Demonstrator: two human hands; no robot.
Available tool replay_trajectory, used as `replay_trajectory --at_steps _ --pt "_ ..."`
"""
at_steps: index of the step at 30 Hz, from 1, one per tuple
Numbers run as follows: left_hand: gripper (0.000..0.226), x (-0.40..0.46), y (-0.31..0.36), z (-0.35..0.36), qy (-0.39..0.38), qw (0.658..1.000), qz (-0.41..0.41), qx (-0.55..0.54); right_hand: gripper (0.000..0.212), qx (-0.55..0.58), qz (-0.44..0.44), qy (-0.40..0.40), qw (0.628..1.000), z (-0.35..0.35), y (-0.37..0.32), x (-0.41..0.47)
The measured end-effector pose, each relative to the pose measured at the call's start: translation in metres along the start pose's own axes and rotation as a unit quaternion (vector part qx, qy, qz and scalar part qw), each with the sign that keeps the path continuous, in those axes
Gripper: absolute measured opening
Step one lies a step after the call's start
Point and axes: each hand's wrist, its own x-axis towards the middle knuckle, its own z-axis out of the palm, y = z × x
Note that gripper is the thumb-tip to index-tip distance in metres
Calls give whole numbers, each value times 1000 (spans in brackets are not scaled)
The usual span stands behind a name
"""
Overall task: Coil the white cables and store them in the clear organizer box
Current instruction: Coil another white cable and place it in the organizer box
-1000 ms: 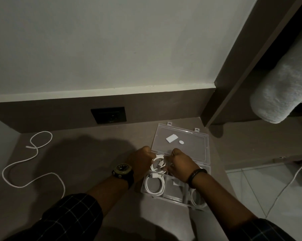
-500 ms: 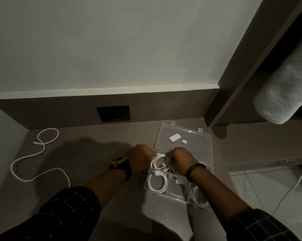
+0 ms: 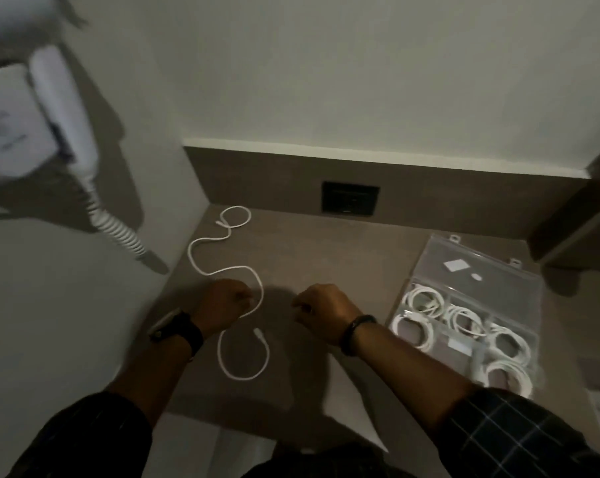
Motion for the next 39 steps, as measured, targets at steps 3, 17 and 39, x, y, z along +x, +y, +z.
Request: replay_trajectory --at_steps 3,17,39 --pt "15 -31 -26 7 32 993 -80 -75 36 -11 41 -56 998 42 -31 15" --pt "34 -29 15 27 7 913 -218 -346 23 310 151 197 918 69 -55 7" --pt "15 12 139 -91 -143 870 67 -468 37 197 -22 42 979 -132 -25 -3"
